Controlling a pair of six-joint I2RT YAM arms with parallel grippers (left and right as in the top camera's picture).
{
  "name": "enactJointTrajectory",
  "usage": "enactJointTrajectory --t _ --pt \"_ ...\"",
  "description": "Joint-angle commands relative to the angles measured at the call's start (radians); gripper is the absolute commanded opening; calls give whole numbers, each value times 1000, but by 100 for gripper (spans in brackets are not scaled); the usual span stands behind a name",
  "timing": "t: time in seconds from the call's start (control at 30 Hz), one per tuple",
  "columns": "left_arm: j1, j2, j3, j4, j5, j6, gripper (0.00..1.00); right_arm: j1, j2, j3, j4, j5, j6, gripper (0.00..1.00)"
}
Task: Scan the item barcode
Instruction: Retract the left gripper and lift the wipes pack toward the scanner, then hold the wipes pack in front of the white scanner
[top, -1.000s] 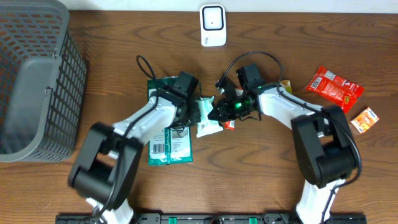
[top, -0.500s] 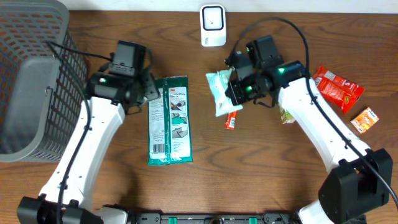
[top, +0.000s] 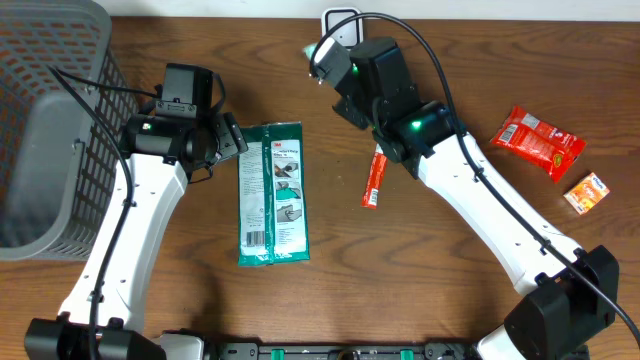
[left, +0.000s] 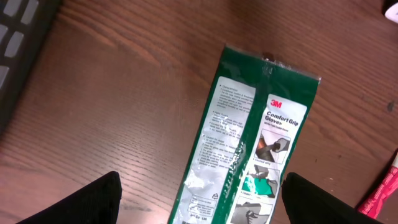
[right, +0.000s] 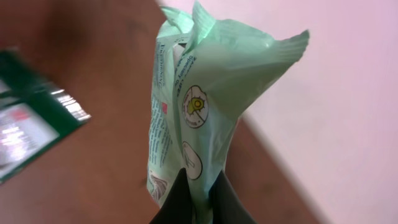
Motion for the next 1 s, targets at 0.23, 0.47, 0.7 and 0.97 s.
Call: enactJointTrajectory --t 0.23,0.47,0.7,0.97 --pt "3 2 6 -3 -9 9 84 3 87 120 208 156 -407 1" --pt "3 2 6 -3 -9 9 84 -7 311 409 142 182 -438 1" --pt "3 2 6 -3 -9 9 84 -19 567 435 422 354 -673 1" --pt "3 2 6 -3 -9 9 84 -20 707 435 623 362 -734 1"
